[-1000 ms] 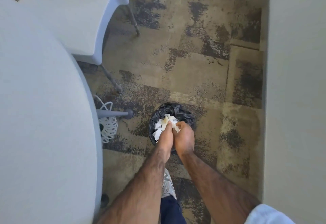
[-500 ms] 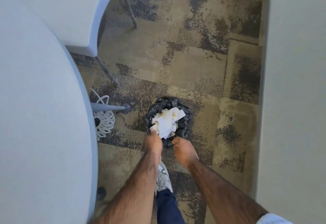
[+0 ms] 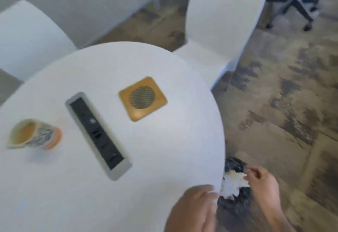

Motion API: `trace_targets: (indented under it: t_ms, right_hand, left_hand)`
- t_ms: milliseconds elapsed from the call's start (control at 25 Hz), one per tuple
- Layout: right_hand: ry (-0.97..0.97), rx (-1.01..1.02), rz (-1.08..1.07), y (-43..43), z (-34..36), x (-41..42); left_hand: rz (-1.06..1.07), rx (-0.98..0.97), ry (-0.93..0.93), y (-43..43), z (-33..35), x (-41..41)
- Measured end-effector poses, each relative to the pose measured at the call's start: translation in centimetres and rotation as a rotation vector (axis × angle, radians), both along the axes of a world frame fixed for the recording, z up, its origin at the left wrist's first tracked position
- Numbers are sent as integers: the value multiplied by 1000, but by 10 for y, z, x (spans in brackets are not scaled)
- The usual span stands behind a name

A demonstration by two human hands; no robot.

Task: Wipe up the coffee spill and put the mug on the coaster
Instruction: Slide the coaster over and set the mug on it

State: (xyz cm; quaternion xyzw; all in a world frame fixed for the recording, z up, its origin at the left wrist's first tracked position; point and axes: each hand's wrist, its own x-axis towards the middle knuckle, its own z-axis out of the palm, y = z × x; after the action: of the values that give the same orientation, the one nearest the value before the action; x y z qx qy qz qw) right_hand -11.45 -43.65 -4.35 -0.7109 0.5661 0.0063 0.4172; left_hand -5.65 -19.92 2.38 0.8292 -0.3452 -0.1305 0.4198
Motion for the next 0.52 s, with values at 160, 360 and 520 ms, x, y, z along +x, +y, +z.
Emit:
trace_targets:
  t_ms: [160, 360, 520]
  right_hand:
    - [-117, -179, 99, 43, 77, 72]
    - [-243, -351, 223, 133, 96, 138]
    - [-308, -299, 367, 209, 88, 173]
  left_hand:
    - [310, 67, -227, 127, 36, 67]
    - [498, 533, -151, 238, 2, 102]
    - [541, 650, -107, 268, -18, 113]
